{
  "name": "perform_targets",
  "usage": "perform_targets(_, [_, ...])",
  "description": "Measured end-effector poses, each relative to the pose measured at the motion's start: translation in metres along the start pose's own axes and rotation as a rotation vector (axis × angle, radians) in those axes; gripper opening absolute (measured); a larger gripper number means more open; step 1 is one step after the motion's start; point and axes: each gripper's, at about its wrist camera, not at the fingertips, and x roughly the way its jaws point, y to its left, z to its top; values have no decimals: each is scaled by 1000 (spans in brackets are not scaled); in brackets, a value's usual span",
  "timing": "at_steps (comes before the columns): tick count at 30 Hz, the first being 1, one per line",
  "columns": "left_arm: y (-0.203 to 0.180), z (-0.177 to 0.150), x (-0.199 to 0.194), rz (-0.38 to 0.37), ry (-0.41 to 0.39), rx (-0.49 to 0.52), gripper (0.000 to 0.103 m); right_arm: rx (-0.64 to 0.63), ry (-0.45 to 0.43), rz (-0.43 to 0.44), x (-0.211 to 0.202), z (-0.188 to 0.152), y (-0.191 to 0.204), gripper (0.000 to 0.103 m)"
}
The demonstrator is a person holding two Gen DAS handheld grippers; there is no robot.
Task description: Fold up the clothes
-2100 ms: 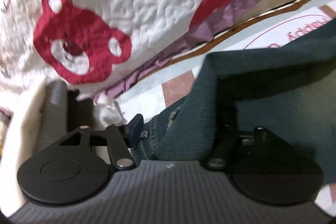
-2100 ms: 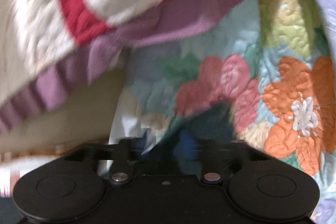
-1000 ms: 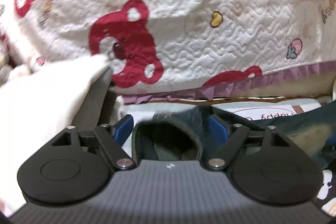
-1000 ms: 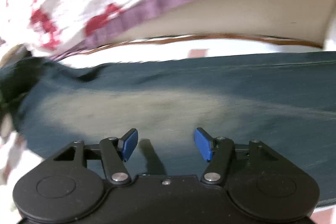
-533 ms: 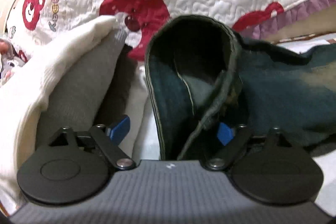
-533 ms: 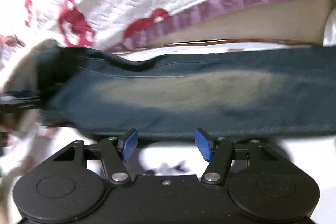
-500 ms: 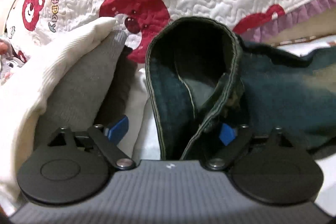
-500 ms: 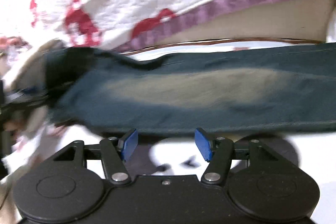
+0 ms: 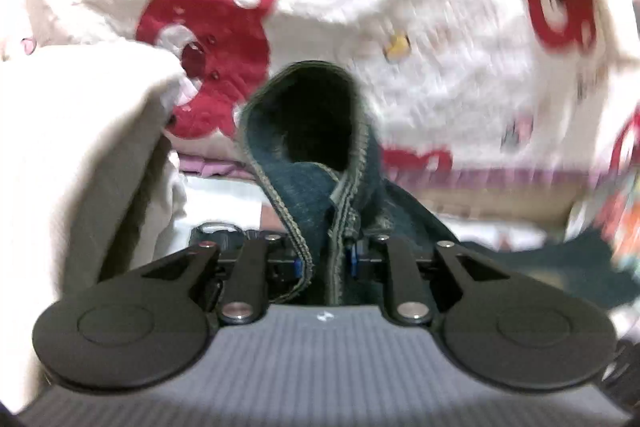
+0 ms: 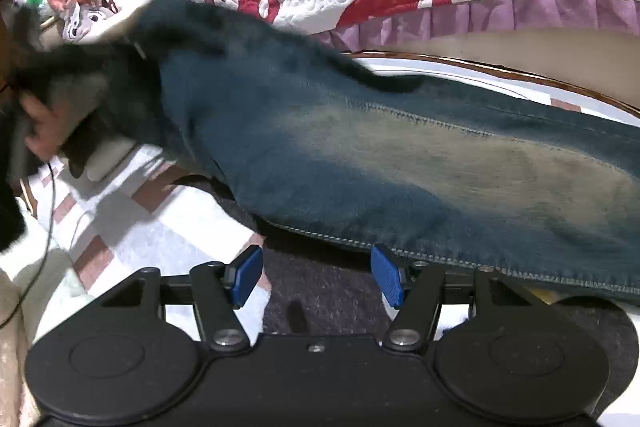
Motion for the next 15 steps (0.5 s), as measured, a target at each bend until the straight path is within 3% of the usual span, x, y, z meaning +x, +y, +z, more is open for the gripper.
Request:
perform_targets(6, [14, -2, 13, 53, 82, -69, 18, -179, 22, -189, 16, -1, 9, 65])
perform_targets(10, [23, -5, 19, 72, 119, -110, 18, -142, 28, -166, 14, -10, 20, 65])
perform_targets(12, [27, -2, 11, 39, 94, -128, 15, -105, 25, -144, 12, -14, 26, 65])
perform_targets(15, [35, 14, -10, -107, 58, -274, 14, -44, 51, -109, 12, -19, 32, 65])
